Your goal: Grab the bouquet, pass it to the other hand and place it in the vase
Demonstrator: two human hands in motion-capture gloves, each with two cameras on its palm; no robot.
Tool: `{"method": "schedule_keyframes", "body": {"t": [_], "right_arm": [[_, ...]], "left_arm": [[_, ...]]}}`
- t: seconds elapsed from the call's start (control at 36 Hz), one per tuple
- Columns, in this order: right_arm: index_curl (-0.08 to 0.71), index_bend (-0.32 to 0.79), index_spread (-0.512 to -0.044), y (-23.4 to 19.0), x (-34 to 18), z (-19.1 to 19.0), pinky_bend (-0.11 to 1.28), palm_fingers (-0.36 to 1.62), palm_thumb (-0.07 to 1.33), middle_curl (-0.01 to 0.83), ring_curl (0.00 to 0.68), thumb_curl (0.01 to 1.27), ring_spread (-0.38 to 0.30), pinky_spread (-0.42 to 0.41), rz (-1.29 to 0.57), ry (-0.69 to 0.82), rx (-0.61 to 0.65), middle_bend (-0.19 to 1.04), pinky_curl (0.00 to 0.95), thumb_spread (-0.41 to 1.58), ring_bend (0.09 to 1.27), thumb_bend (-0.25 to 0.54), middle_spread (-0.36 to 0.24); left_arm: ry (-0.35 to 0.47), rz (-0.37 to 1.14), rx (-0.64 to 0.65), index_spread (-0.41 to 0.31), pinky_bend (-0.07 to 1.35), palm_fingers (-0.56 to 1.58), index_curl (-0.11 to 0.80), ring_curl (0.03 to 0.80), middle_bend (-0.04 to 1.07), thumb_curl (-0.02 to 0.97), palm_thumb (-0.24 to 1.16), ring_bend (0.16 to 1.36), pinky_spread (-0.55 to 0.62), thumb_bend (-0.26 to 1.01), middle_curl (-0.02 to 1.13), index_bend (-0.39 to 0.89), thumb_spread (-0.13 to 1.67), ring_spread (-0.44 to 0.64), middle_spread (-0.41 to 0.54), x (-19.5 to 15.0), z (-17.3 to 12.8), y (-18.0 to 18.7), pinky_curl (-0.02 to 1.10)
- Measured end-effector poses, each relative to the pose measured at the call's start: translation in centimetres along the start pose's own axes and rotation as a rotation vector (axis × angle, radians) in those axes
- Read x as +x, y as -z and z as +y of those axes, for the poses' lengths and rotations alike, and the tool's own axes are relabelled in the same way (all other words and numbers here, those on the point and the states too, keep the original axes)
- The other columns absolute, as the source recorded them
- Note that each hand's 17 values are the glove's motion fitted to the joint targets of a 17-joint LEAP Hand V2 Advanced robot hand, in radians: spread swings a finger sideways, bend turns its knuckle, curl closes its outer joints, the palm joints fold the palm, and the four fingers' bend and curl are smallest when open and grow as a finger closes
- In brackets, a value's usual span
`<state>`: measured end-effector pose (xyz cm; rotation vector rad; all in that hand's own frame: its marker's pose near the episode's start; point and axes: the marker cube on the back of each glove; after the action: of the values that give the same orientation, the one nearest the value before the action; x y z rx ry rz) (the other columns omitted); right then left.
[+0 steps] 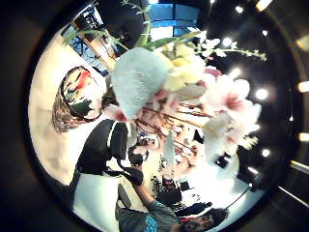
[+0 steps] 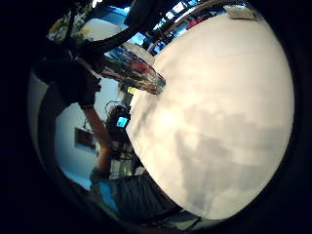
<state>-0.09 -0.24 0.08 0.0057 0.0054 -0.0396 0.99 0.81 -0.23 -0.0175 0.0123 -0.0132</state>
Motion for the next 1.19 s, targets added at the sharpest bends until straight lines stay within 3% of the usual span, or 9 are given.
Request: {"method": "schedule_keyframes", "body": {"t": [0.03,0.17,0.25,0.44,0.58,0.78,0.97,1.19], "right_arm": [[0.076,0.25,-0.144,0.0,-0.1,0.0,0.32,1.12,0.62,0.112,0.133,0.15,-0.067,0.060,0.000,0.008,0.001,0.36,0.077,0.31,0.44,0.389,-0.075],[0.182,0.21,-0.216,-0.6,-0.3,-0.6,0.32,1.08,0.70,0.189,0.222,0.22,-0.099,0.097,0.028,0.049,0.016,0.37,0.167,0.52,0.47,0.374,-0.112],[0.219,0.19,-0.239,-1.1,0.1,-1.1,0.32,1.05,0.72,0.221,0.256,0.25,-0.107,0.110,0.079,0.034,0.030,0.36,0.200,0.61,0.46,0.352,-0.122],[0.249,0.12,-0.279,-3.6,-1.3,-2.8,0.38,0.85,0.75,0.263,0.284,0.30,-0.085,0.149,-0.021,0.122,0.012,0.30,0.267,0.79,0.37,0.304,-0.118],[0.245,0.10,-0.292,-4.9,-1.4,-4.3,0.44,0.68,0.77,0.278,0.287,0.33,-0.049,0.180,-0.046,0.038,0.007,0.24,0.303,0.86,0.32,0.272,-0.099],[0.226,0.09,-0.311,-6.7,-1.1,-5.6,0.49,0.51,0.85,0.304,0.280,0.39,0.003,0.220,-0.081,-0.041,-0.012,0.22,0.326,0.91,0.26,0.266,-0.075],[0.218,0.11,-0.316,-5.8,1.0,-5.6,0.50,0.47,0.89,0.327,0.280,0.44,0.033,0.239,0.129,-0.035,0.022,0.23,0.332,0.93,0.26,0.238,-0.065],[0.229,0.13,-0.321,-4.7,-2.2,-5.3,0.50,0.47,0.91,0.348,0.288,0.48,0.050,0.248,-0.057,0.080,0.014,0.24,0.336,0.95,0.26,0.190,-0.062]], "left_arm": [[0.001,0.001,-0.002,0.028,0.29,0.33,0.019,0.089,0.22,0.083,0.36,0.47,0.24,0.21,0.05,0.08,0.40,0.15,0.080,0.2,0.1,0.0,0.05],[-0.032,-0.024,-0.008,0.042,0.33,0.28,0.050,0.169,0.22,0.129,0.41,0.56,0.37,0.19,0.12,0.10,0.66,0.24,0.125,1.0,1.0,-0.2,0.12],[-0.050,-0.038,-0.015,0.047,0.35,0.26,0.066,0.194,0.22,0.152,0.43,0.59,0.42,0.18,0.15,0.10,0.76,0.27,0.139,1.0,1.6,-0.7,0.14],[-0.068,0.039,-0.065,0.053,0.36,0.24,0.098,0.223,0.24,0.199,0.46,0.63,0.47,0.13,0.20,0.11,0.88,0.30,0.153,-0.4,2.4,-3.1,0.18],[-0.024,0.043,-0.094,0.060,0.37,0.22,0.115,0.237,0.25,0.231,0.50,0.65,0.49,0.10,0.23,0.11,0.93,0.31,0.158,-1.0,3.0,-4.5,0.21],[-0.027,0.052,-0.111,0.081,0.38,0.19,0.123,0.255,0.27,0.266,0.53,0.68,0.50,0.05,0.26,0.09,0.95,0.31,0.161,-1.5,3.0,-5.5,0.24],[-0.058,0.044,-0.087,0.098,0.40,0.17,0.128,0.268,0.28,0.299,0.55,0.70,0.51,0.01,0.29,0.09,0.96,0.31,0.168,-1.7,2.6,-4.9,0.26],[-0.070,0.041,-0.080,0.097,0.40,0.16,0.141,0.275,0.29,0.326,0.57,0.72,0.50,-0.02,0.31,0.11,0.98,0.31,0.170,-1.0,2.3,-4.2,0.28]]}}
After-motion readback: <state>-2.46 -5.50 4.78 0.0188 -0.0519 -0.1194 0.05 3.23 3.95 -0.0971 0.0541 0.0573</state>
